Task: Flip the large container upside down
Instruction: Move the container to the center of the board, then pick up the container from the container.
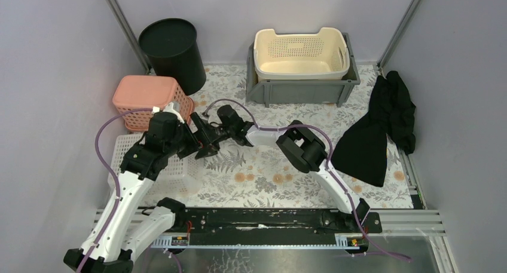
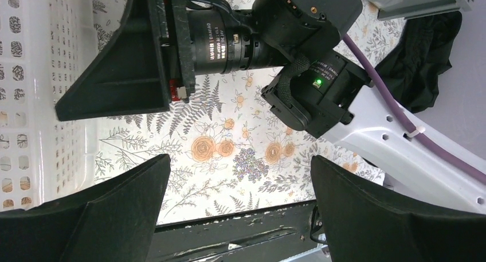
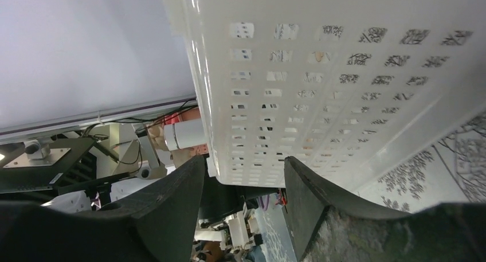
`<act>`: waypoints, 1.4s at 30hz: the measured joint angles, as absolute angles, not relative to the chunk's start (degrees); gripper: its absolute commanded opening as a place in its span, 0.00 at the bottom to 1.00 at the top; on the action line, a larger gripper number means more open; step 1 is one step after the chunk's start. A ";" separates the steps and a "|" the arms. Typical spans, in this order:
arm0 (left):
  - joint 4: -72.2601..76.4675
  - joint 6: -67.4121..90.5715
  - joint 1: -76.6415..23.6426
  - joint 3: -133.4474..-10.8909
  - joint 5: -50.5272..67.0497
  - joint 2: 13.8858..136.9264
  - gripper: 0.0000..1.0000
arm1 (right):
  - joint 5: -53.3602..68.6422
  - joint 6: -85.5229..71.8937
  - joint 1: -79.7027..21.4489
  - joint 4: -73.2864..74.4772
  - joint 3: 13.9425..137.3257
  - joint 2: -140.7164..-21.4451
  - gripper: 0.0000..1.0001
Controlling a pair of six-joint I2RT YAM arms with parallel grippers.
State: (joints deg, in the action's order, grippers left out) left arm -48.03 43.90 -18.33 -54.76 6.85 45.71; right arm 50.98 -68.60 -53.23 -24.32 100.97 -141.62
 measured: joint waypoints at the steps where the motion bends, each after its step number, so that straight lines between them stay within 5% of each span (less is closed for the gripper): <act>1: -48.03 43.81 -18.33 -55.00 6.90 45.89 1.00 | 51.09 -68.64 -52.97 -24.69 100.68 -141.53 0.61; 12: -48.23 42.70 -18.33 -58.63 7.16 47.35 1.00 | 50.41 -64.77 -47.90 -24.82 77.49 -125.12 0.64; 20: -47.88 42.44 -18.33 -58.30 9.10 47.22 1.00 | 47.62 -50.83 -47.99 -11.46 62.94 -106.06 0.77; 26: -47.16 42.50 -18.33 -55.92 10.72 47.07 1.00 | 43.86 -42.59 -47.99 -1.65 54.57 -94.56 0.98; 42: -44.23 42.57 -18.33 -54.98 13.26 48.12 1.00 | 39.40 -39.83 -47.99 4.12 49.36 -87.92 0.99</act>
